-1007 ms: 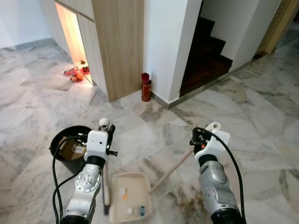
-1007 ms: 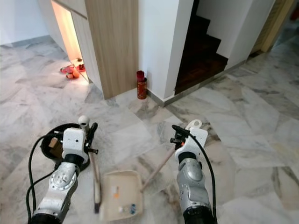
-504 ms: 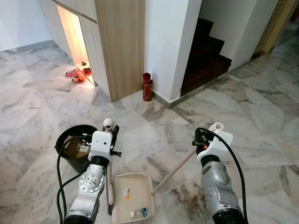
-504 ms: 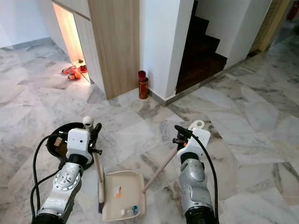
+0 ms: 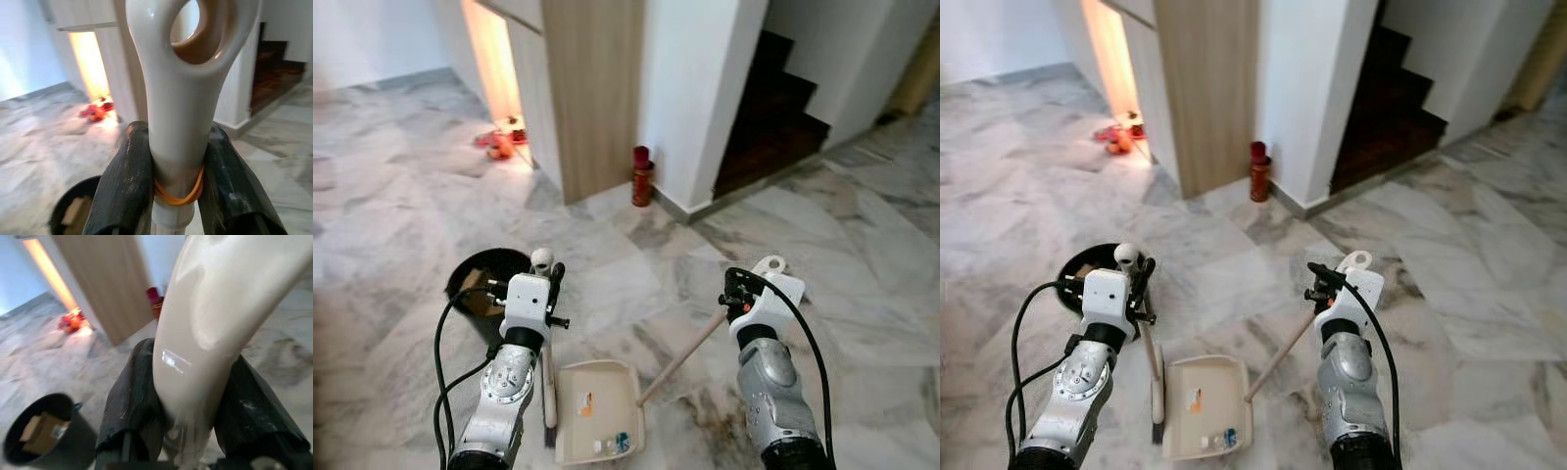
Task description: Sweep floor
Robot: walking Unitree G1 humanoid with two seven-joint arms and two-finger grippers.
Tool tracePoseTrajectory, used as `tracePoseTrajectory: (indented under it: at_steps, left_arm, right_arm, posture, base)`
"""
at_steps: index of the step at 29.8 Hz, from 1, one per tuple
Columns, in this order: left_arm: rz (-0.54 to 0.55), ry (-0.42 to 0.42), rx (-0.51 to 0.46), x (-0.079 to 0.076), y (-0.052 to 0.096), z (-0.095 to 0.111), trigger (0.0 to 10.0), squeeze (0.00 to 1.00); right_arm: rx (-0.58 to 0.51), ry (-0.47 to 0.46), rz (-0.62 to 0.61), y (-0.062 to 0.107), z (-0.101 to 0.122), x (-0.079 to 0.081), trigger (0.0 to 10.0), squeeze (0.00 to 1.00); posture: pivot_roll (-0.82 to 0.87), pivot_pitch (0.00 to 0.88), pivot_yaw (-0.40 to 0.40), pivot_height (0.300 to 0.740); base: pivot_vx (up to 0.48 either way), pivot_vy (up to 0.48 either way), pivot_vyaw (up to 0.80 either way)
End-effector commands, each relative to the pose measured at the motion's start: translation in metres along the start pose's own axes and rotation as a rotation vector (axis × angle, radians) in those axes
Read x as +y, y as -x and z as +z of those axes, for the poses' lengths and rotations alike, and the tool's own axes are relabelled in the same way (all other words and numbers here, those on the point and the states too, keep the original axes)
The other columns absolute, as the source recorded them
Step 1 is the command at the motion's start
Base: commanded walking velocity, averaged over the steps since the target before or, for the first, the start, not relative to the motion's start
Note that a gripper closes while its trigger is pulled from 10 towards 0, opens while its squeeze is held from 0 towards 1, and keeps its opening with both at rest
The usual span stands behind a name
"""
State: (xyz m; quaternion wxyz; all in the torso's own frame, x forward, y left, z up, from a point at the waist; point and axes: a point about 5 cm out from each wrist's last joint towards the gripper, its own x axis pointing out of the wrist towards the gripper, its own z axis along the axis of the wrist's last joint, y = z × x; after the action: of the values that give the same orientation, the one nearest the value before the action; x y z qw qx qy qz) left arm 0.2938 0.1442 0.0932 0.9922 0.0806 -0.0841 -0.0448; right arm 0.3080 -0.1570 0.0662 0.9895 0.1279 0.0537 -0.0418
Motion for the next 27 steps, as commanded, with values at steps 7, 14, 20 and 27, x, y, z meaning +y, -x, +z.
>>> tracePoseTrajectory:
  at_steps: [7,14,20,27]
  left_arm:
    - [0.003,-0.008,-0.040,0.0021,-0.0030,0.0081,10.0,0.00]
    - [0.005,-0.006,-0.041,0.0021,-0.0025,0.0079,10.0,0.00]
    - [0.006,-0.007,-0.039,0.0022,-0.0024,0.0077,10.0,0.00]
    - [0.004,-0.007,-0.024,0.0019,-0.0029,0.0060,10.0,0.00]
  right_arm:
    - [-0.063,-0.023,0.025,-0.0032,0.0125,0.0070,10.0,0.00]
    - [-0.063,-0.023,0.027,-0.0036,0.0126,0.0073,10.0,0.00]
    - [-0.052,-0.027,0.024,-0.0041,0.0111,0.0075,10.0,0.00]
    - [-0.051,-0.032,0.029,-0.0042,0.0109,0.0081,10.0,0.00]
  posture:
    - [0.07,0.000,-0.015,0.740]
    - [0.08,0.000,-0.017,0.740]
    - [0.07,0.000,-0.016,0.740]
    - [0.07,0.000,-0.014,0.740]
  base:
    - [0.000,0.000,0.80]
    - [0.000,0.000,0.80]
    - [0.000,0.000,0.40]
    - [0.000,0.000,0.00]
